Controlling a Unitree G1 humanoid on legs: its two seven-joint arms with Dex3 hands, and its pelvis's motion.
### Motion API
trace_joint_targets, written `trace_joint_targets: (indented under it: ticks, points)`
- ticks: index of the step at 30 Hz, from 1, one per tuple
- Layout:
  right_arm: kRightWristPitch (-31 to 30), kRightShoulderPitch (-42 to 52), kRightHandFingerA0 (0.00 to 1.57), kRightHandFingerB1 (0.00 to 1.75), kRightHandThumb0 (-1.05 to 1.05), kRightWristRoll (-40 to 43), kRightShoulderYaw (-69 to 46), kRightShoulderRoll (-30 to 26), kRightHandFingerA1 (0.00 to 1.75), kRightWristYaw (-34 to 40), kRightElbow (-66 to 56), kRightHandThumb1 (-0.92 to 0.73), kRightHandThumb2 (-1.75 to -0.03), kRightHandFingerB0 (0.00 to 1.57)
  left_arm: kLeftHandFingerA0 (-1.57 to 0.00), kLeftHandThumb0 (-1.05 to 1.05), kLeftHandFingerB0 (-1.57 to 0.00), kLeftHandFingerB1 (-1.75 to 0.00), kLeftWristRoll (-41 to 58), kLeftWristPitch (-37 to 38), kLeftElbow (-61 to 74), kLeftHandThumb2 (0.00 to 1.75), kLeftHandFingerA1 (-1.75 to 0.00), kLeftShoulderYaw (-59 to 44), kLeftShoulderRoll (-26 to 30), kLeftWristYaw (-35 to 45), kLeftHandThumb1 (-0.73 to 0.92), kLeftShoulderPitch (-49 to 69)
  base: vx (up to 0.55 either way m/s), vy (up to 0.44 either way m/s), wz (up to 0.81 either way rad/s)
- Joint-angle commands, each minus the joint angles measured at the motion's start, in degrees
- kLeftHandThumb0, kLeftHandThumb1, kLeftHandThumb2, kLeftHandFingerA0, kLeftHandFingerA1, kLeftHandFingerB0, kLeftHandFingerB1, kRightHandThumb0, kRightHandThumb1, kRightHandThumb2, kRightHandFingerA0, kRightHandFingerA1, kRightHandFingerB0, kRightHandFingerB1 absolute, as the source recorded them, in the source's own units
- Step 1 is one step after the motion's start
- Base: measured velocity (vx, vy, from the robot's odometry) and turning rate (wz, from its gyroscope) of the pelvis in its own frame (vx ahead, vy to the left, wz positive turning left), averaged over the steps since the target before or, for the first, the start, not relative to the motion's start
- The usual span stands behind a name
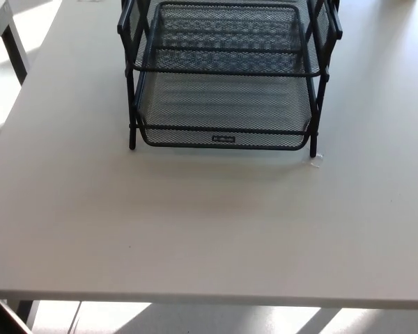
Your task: The robot uses its right hand to grab the drawer kept on the middle of the desk and pull it out towards the robot
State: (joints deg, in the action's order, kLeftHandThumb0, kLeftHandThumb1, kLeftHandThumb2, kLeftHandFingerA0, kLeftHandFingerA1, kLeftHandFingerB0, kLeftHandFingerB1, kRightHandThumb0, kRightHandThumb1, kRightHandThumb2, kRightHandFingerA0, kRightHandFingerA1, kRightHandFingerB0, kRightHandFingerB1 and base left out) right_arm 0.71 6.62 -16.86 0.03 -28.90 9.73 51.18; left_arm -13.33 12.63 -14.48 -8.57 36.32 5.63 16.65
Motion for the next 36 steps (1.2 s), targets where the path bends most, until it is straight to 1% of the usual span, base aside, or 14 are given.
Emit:
trace_joint_targets:
  ticks: [1, 4, 5, 7, 16, 24, 26, 28, 29, 31, 32, 34, 35, 36]
  points:
    - [1.93, -0.02, 0.67, 0.33, -0.61, -4.97, -0.03, -5.98, 0.75, 10.42, -1.67, -0.57, -0.58, 0.42, -0.79, -0.3, -0.79, -0.55, -3.99, 11.07, 9.91, 0.57, -0.84, -1.06, 8.85, 3.72, 0.55, 3.27, 0.0, 0.0, 0.0]
    - [2.7, -0.61, 0.67, 0.33, -0.6, -4.43, 0.03, -6.02, 0.78, 10.22, -0.45, -0.56, -0.58, 0.42, -0.78, -0.31, -0.79, -0.55, -3.8, 10.7, 10.64, 0.57, -0.84, -0.8, 9.46, 3.43, 0.56, 3.76, 0.0, 0.0, 0.0]
    - [2.71, -0.65, 0.64, 0.45, -0.7, -4.39, 0.07, -6.05, 0.76, 10.23, -0.38, -0.49, -0.82, 0.35, -0.78, -0.31, -0.78, -0.55, -3.86, 10.74, 10.56, 0.57, -0.85, -0.7, 9.61, 3.36, 0.56, 3.75, 0.0, 0.0, 0.0]
    - [1.26, 0.34, 0.67, 0.33, -0.62, -4.86, 0.2, -6.08, 0.86, 10.54, -2.73, -0.57, -0.58, 0.41, -0.79, -0.3, -0.79, -0.57, -3.6, 10.4, 10.89, 0.56, -0.87, -0.66, 9.62, 3.24, 0.56, 3.89, 0.0, 0.0, 0.0]
    - [-2.51, -0.72, 0.71, 0.3, -0.65, -5.62, 2.5, -8.11, 0.74, 5.17, -1.34, -0.58, -0.58, 0.27, -0.78, -0.32, -0.78, -0.55, -3.59, 11.19, 10.59, 0.57, -0.84, -0.87, 9.61, 3.58, 0.56, 4.03, 0.0, 0.0, 0.0]
    - [-13.46, -0.93, 0.37, 0.39, -0.78, 0.07, -3.26, -15.73, 0.69, -7.55, -3.72, -0.46, -0.79, 0.09, -0.79, -0.31, -0.79, -0.57, -3.37, 11.15, 10.61, 0.57, -0.86, -1.3, 9.74, 4.01, 0.56, 3.65, 0.0, 0.0, 0.0]
    - [-12.51, -1.46, 0.11, 0.5, -0.38, 2.21, -5.89, -17.46, 0.57, -8.84, -2.7, -0.25, -0.88, 0.0, -0.79, -0.31, -0.79, -0.58, -3.77, 11.27, 10.76, 0.56, -0.88, -1.32, 9.93, 3.96, 0.56, 3.62, 0.0, 0.0, 0.0]
    - [-12.65, -0.88, 0.11, 0.5, -0.38, 2.43, -6.82, -17.63, 0.57, -8.95, -3.75, -0.25, -0.88, 0.0, -0.79, -0.31, -0.79, -0.58, -3.7, 11.35, 10.72, 0.56, -0.88, -1.35, 9.88, 4.01, 0.56, 3.59, 0.0, 0.0, 0.0]
    - [-11.9, 2.52, 0.38, 0.39, -0.8, 1.88, -8.67, -19.58, 0.77, -7.57, -8.44, -0.48, -0.8, 0.1, -0.79, -0.31, -0.8, -0.57, -3.65, 11.04, 10.79, 0.56, -0.87, -1.46, 9.98, 4.25, 0.56, 3.64, 0.0, 0.0, 0.0]
    - [-16.07, 5.64, 0.07, 0.49, -0.37, 2.62, -13.11, -21.81, 0.56, -8.57, -16.38, -0.29, -0.9, 0.0, -0.79, -0.3, -0.8, -0.58, -3.56, 11.66, 10.08, 0.56, -0.88, -1.4, 9.83, 4.11, 0.55, 3.41, 0.0, 0.0, 0.0]
    - [-16.27, 6.29, 0.02, 0.3, -0.73, 4.63, -16.11, -22.07, 0.52, -9.82, -18.32, -0.44, -0.8, 0.1, -0.79, -0.3, -0.79, -0.58, -3.62, 11.74, 10.16, 0.56, -0.88, -1.47, 9.83, 4.06, 0.56, 3.49, 0.0, 0.0, 0.0]
    - [-17.26, 6.95, 0.02, 0.3, -0.73, 5.17, -18.23, -22.02, 0.52, -10.88, -20.44, -0.44, -0.8, 0.1, -0.79, -0.3, -0.79, -0.58, -3.77, 11.5, 10.38, 0.56, -0.88, -1.49, 9.86, 4.09, 0.56, 3.55, 0.0, 0.0, 0.0]
    - [-15.04, 8.5, 0.27, 0.26, -0.64, 3.9, -21.02, -22.15, 0.92, -7.28, -24.44, -0.54, -0.57, 0.06, -0.79, -0.3, -0.8, -0.58, -3.56, 11.55, 10.44, 0.56, -0.87, -1.57, 9.82, 4.18, 0.55, 3.6, 0.0, 0.0, 0.0]
    - [-14.27, 8.26, 0.19, 0.3, -0.69, 2.83, -22.62, -22.14, 0.73, -5.11, -26.13, -0.43, -0.78, 0.06, -0.79, -0.29, -0.8, -0.59, -3.37, 11.5, 10.51, 0.56, -0.88, -1.64, 9.75, 4.26, 0.55, 3.61, 0.0, 0.0, 0.0]
